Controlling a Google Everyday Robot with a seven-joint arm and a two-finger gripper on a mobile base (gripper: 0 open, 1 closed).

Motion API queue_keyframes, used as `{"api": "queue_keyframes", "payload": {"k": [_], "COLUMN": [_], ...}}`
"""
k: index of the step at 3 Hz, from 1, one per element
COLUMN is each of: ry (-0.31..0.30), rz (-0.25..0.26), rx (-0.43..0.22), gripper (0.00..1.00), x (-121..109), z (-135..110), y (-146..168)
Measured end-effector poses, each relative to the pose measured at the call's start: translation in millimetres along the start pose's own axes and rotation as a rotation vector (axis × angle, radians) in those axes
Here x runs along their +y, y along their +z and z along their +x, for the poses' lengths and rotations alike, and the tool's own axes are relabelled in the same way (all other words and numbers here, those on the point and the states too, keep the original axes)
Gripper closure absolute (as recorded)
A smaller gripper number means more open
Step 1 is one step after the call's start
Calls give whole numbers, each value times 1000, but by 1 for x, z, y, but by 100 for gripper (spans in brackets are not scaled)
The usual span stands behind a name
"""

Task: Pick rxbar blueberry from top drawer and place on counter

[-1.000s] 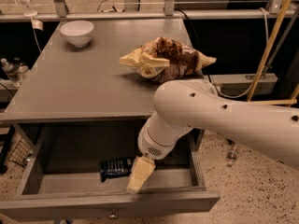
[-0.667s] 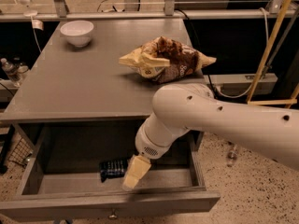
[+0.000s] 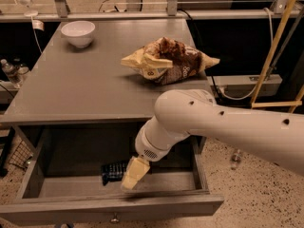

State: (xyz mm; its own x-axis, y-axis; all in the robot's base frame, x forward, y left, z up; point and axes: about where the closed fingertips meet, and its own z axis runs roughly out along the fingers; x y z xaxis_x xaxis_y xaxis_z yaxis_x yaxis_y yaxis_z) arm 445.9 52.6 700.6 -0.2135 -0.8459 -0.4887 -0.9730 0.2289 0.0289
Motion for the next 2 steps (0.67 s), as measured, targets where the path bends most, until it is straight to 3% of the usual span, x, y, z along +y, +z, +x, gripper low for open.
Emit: {"api": "queue_keyframes", "payload": {"k": [1,2], "ry": [30,99], "rz": [16,48], "rx": [-35,-105], "gripper": [0,0], "x": [-2,-13], "z": [2,9], "y": [2,13]}}
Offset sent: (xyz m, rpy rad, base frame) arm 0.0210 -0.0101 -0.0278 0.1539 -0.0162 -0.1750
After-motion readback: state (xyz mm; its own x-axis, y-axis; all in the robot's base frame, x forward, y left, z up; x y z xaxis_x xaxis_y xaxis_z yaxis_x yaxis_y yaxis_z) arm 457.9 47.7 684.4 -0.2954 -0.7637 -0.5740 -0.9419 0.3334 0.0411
